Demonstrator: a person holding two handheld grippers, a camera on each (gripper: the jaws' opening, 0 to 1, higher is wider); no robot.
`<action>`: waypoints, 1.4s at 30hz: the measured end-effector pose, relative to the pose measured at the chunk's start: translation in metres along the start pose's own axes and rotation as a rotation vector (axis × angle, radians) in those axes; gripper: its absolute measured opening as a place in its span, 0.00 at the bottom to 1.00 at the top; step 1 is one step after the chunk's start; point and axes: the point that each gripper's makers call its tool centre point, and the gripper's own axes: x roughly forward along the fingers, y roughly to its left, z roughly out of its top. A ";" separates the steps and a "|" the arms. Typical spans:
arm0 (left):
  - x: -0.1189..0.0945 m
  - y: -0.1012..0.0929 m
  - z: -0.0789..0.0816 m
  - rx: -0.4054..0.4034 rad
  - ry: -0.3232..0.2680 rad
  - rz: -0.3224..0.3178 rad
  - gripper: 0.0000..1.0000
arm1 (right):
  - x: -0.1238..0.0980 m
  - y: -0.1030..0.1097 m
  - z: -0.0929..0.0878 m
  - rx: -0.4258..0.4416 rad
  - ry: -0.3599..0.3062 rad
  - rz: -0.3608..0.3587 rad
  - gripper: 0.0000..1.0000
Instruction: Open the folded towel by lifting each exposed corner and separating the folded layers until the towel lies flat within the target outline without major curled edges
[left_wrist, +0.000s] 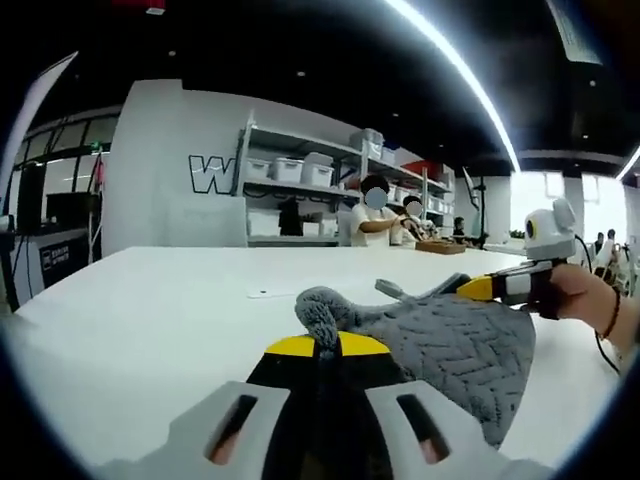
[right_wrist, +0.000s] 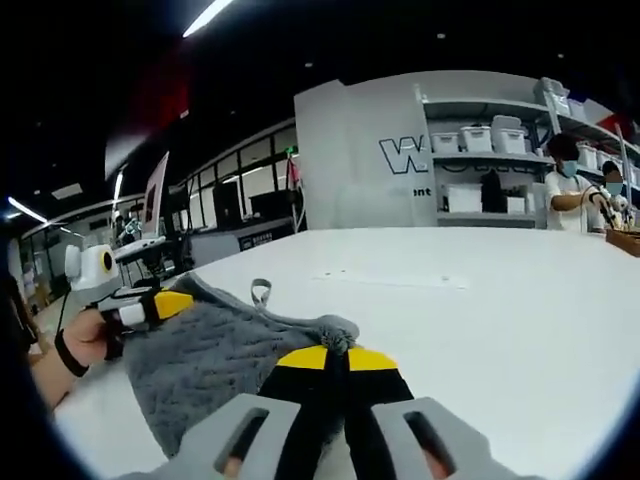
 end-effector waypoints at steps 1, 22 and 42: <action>0.000 0.001 0.000 -0.011 0.001 -0.003 0.03 | 0.000 0.000 0.000 0.005 -0.003 0.003 0.00; -0.007 0.007 0.020 0.039 -0.029 -0.014 0.03 | -0.006 0.008 0.006 -0.015 -0.033 -0.016 0.00; -0.028 -0.016 0.015 0.042 -0.031 -0.023 0.03 | -0.014 0.015 0.011 -0.044 -0.047 -0.023 0.00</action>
